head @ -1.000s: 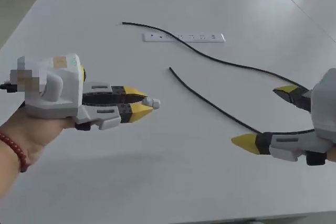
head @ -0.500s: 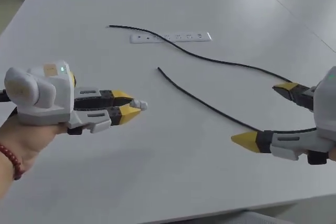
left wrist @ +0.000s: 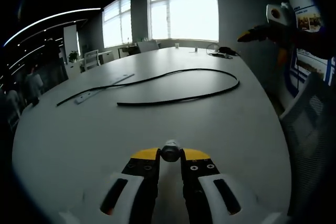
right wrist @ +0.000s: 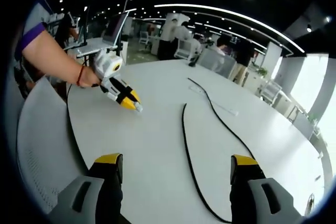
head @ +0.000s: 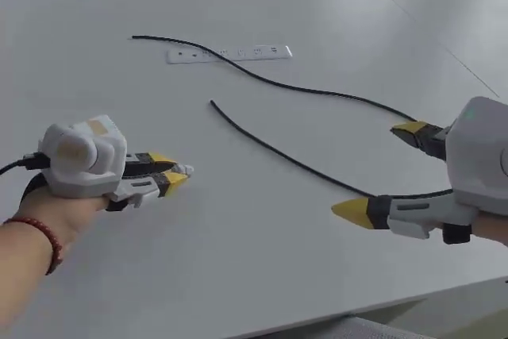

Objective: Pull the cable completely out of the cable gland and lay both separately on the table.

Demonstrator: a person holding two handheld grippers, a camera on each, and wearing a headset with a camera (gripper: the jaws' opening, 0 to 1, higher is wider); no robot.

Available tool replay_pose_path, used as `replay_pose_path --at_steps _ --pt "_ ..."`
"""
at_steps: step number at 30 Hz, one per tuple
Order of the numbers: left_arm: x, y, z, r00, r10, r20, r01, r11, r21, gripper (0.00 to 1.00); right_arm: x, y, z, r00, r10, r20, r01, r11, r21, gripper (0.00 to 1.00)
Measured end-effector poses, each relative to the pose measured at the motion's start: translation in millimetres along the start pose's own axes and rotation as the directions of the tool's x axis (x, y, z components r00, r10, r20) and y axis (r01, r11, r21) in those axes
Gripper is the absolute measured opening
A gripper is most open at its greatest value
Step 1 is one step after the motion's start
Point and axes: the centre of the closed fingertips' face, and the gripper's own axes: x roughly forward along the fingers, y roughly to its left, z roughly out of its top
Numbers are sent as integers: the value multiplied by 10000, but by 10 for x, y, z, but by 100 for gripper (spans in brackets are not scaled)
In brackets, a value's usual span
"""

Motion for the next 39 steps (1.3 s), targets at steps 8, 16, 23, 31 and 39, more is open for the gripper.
replay_pose_path --at_steps 8,16,23,31,39 --pt "15 -12 -88 9997 -26 -239 26 10000 6 17 13 -12 17 10000 20 34 -20 10000 72 84" --pt "52 -65 -212 9985 -62 -536 59 10000 -66 17 9 -7 21 10000 41 57 -41 10000 21 83" --pt "52 -60 -243 9981 12 -614 -28 9997 -258 18 15 -8 11 10000 45 33 -45 10000 -40 83" --pt "-100 35 -75 9995 299 -70 -301 9992 -280 27 80 58 -4 9996 276 -20 -276 9996 -15 82" --pt "-378 50 208 9942 556 920 -510 9974 -511 58 104 75 44 9993 359 85 -358 9993 -72 82"
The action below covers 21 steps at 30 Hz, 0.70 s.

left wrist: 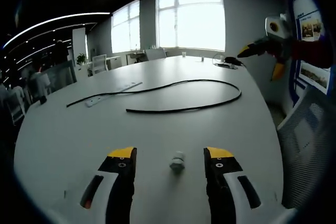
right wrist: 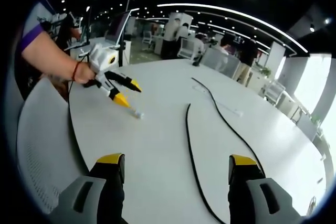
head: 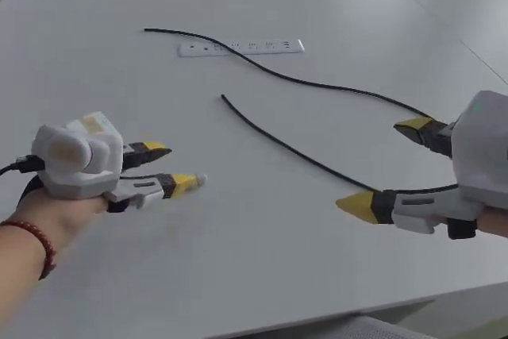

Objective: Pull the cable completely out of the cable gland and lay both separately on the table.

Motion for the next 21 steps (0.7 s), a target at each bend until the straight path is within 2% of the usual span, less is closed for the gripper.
replay_pose_path --at_steps 1,2,4,7,9,11,12,13,14,18,20,21 --pt "-52 11 58 9997 148 175 -150 9999 65 68 2 9 5 10000 29 13 -29 10000 2 82" --pt "-87 7 150 9980 198 605 -203 9998 73 80 5 19 7 10000 70 7 -70 10000 18 82" --pt "-206 -17 292 9925 297 1182 -254 9990 -379 96 10 31 26 10000 52 57 -52 10000 -32 81" --pt "-417 -147 465 9849 39 1729 -15 9999 -142 100 16 47 56 9998 85 160 -85 10000 -29 81" --pt "-587 -233 531 9814 -25 1919 40 10000 -74 99 14 51 66 9999 62 154 -61 10000 -42 81" --pt "-759 -324 541 9804 -102 1966 133 9998 -146 99 1 58 88 9997 87 234 -86 10000 -29 81" --pt "-866 -362 536 9796 -4 2008 17 10000 -64 99 -8 58 96 9996 67 270 -67 10000 -6 81" --pt "-898 -377 531 9796 -11 2009 23 10000 -58 99 -18 58 102 9996 52 295 -51 10000 -35 81" --pt "-992 -411 501 9812 80 1929 -37 9997 -225 99 -31 58 106 9995 29 309 -27 10000 -51 81" --pt "-1299 -418 468 9762 723 2044 -677 9973 -295 99 -71 78 90 9994 33 339 -34 10000 27 81" --pt "-1398 -430 447 9754 923 2000 -865 9955 -376 99 -94 92 64 9993 31 364 -32 10000 29 80" --pt "-1467 -426 430 9742 1133 1953 -1109 9936 -233 99 -106 107 58 9991 75 416 -79 9999 86 80"
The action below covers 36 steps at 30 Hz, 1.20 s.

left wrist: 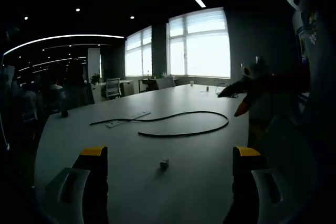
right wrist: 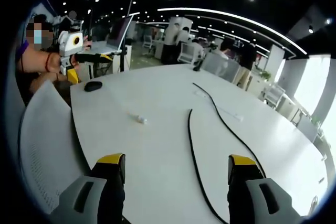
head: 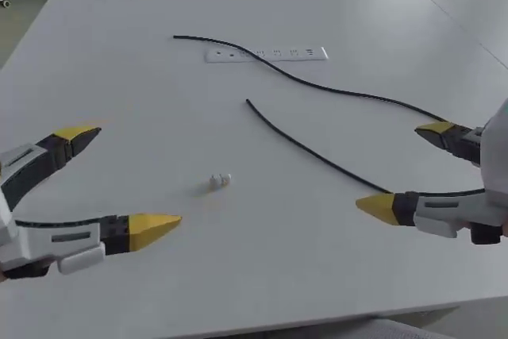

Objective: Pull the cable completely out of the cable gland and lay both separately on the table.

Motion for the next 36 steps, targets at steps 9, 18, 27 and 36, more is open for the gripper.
replay_pose_path --at_steps 9,18,27,36 --pt "-333 -44 -3 9965 776 314 -756 9953 -606 99 -168 126 15 9887 103 1494 -151 9994 312 77" --pt "-544 -129 -164 9942 1032 310 -990 9885 -1145 98 -545 342 -30 9493 10 3145 -210 9980 603 73" --pt "-676 -200 -172 9920 1116 595 -1029 9858 -1327 94 -763 275 184 8998 -772 4294 -13 9837 1795 74" --pt "-718 -152 -140 9948 758 676 -680 9915 -1110 94 -748 291 256 8982 -1093 4259 444 9862 1595 75"
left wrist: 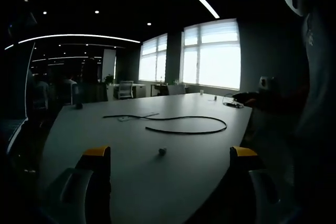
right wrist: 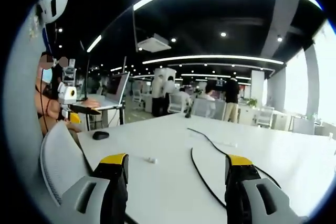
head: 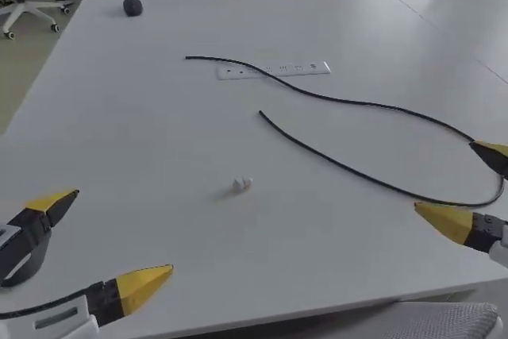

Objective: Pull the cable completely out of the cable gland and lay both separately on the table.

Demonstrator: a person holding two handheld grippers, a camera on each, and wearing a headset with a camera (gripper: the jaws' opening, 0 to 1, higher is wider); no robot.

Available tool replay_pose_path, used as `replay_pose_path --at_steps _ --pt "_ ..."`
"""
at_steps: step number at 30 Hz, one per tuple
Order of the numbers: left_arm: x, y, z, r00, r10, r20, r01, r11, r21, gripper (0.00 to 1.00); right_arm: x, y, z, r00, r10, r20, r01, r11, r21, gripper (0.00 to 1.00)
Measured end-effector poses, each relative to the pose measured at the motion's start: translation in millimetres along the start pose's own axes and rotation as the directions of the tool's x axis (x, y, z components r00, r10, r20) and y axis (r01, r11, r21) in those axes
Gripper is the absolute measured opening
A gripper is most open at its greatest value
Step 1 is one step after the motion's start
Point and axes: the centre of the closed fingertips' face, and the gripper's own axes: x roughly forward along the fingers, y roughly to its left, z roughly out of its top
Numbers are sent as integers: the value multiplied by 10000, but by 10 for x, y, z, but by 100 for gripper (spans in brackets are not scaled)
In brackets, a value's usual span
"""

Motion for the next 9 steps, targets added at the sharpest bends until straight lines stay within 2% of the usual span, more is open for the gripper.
replay_pose_path --at_steps 3,4,5,6,7,9 --pt "0 28 27 9999 -77 -75 79 9997 247 94 27 37 8 10000 74 -9 -74 10000 38 75" --pt "-3 34 41 10000 -70 -32 71 9996 288 94 29 36 7 10000 40 -19 -40 9999 -154 76" --pt "-2 45 60 10000 -74 3 74 9996 287 94 48 61 -2 9997 233 -71 -233 9997 -63 76" --pt "3 43 68 9999 -104 17 103 9996 264 94 61 73 -20 9995 292 -157 -292 9996 -25 76" --pt "11 39 68 9999 -126 -16 127 9994 333 94 81 69 -39 9994 224 -249 -231 9993 -285 76" --pt "27 44 77 9999 -124 -3 124 9991 400 94 112 79 -47 9987 411 -301 -417 9989 -209 76"
